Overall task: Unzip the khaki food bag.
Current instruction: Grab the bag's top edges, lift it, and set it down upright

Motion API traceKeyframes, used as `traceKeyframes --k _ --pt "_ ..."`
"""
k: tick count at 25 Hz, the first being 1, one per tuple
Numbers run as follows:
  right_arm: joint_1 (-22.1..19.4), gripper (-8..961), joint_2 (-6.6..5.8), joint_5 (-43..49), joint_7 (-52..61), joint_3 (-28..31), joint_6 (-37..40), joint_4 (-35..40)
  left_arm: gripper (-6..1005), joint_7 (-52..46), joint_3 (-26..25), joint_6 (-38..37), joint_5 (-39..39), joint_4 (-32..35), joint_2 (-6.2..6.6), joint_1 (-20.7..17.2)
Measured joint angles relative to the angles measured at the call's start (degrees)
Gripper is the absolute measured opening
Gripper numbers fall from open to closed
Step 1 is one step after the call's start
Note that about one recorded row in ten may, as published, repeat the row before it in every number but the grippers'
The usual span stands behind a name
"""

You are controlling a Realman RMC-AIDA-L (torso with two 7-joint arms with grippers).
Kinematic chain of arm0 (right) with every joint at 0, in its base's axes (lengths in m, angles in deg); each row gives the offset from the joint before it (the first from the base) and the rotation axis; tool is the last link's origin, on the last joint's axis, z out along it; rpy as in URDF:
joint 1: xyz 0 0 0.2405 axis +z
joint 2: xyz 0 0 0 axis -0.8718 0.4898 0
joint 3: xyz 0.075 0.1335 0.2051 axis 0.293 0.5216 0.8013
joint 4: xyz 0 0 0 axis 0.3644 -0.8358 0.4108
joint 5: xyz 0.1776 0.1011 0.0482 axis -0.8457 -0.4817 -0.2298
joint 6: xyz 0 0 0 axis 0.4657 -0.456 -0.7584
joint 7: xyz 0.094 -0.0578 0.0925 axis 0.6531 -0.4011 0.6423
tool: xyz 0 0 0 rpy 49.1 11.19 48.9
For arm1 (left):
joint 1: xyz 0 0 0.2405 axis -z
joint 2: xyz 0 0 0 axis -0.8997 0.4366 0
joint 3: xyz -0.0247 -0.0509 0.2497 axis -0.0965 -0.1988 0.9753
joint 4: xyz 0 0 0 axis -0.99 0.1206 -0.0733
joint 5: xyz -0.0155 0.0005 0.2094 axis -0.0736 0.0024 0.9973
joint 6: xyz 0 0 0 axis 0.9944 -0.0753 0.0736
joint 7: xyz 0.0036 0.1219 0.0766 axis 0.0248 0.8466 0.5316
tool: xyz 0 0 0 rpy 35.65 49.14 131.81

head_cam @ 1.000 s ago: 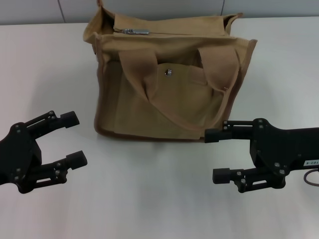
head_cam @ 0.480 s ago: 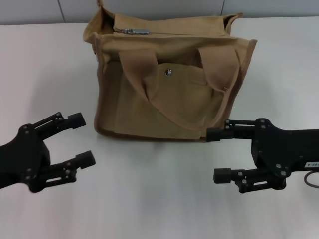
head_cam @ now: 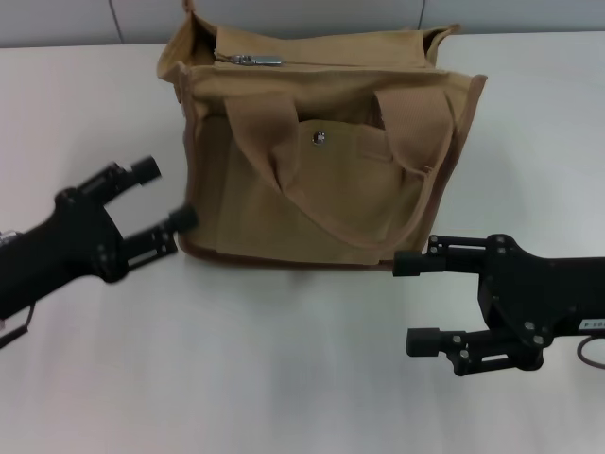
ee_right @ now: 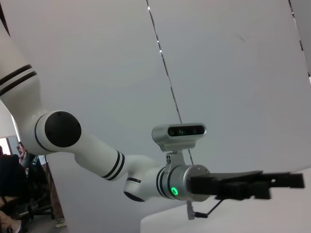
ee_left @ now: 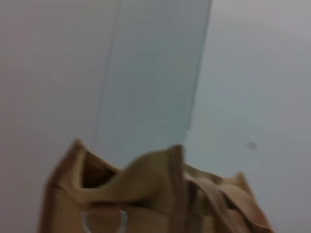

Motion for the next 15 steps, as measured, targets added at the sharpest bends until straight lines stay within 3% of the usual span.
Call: traceKeyframes --k 3,8,15 --pt "-0.4 778 0.05 0.1 -0.13 0.01 -0.07 -0.08 856 1.39 -2.97 0.48 -0.13 -2.02 0.06 1.12" --pt "-0.67 779 0.07 0.08 -0.21 0.0 -0.32 -0.64 755 2.19 -3.4 0.03 -0.18 -3.04 -0.16 2.87" --pt "-0.74 779 0.06 -0.03 -0.26 0.2 -0.22 -1.37 619 6.64 -3.23 6.12 -2.43 -9.22 -0.31 7.35"
